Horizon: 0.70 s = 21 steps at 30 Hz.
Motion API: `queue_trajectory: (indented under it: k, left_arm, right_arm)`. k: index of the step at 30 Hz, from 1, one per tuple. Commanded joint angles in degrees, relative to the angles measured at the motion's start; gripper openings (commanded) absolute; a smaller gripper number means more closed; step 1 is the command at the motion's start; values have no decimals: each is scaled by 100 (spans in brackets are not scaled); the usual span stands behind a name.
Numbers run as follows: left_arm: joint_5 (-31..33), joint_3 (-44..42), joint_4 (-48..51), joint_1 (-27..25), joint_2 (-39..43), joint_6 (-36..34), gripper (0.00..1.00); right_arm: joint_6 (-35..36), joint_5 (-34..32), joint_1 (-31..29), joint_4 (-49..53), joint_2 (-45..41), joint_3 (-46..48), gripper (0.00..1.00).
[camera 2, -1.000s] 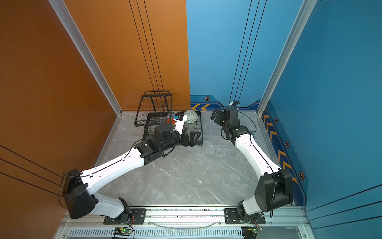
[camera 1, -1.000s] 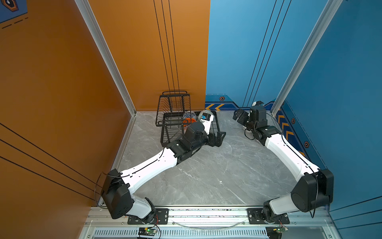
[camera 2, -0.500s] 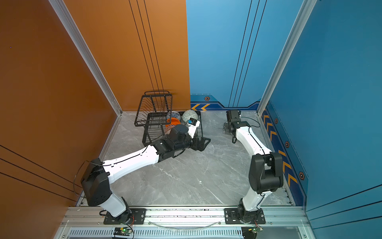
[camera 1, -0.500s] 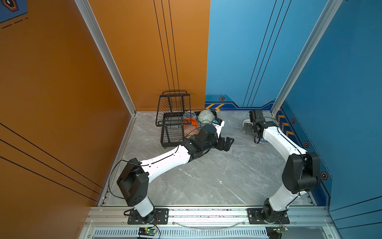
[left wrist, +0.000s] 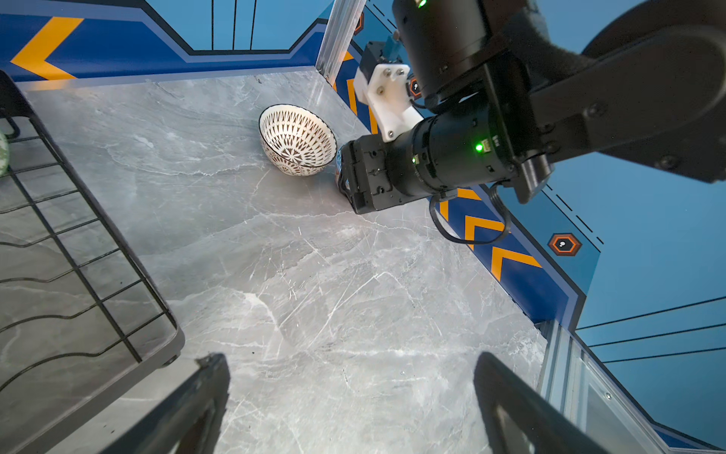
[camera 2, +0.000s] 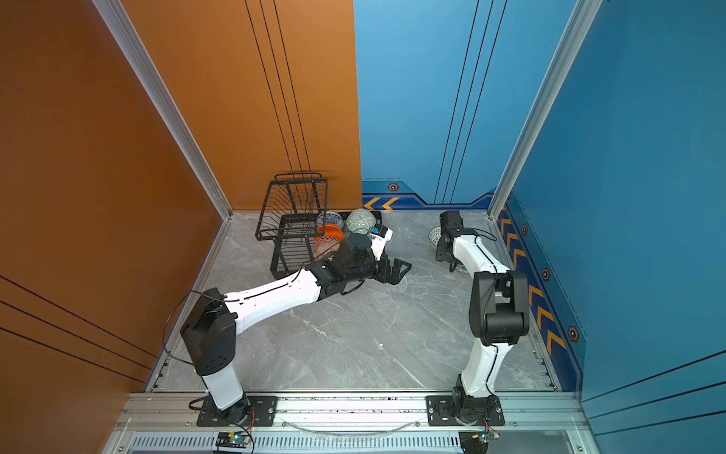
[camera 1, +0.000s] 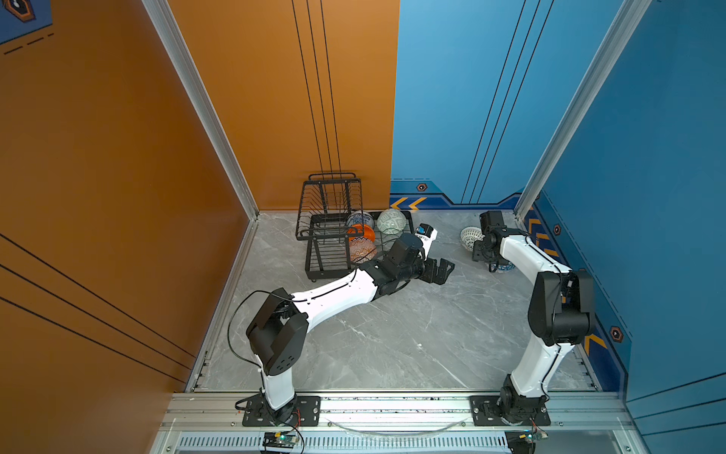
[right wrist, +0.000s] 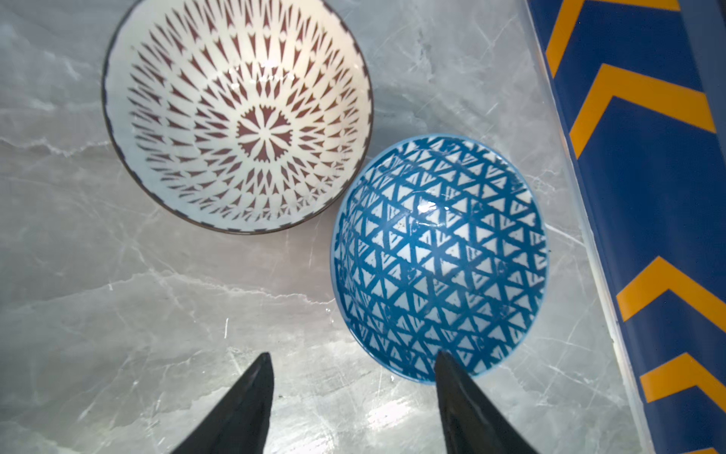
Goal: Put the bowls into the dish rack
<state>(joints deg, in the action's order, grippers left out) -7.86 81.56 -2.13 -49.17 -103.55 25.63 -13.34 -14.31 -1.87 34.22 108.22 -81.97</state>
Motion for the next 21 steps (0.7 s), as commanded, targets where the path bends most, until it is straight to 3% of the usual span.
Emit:
queue_trajectory:
  k: [1,4,14,21]
  left_arm:
    - [-154,194,-48,54,-65,65,98]
    - [-167,170,-51,73,-63,73,98]
    - [-168,17,-47,145,43,59,98]
    - [-176,-43,-43,202,111,61,98]
  right_arm:
    - [33,137,-9,158,139,-183,59]
    - [25,141,1,122,244,-204,53]
    - [3,276,288,59,583,-240,46]
    - [44,358,282,42,765,-407,35]
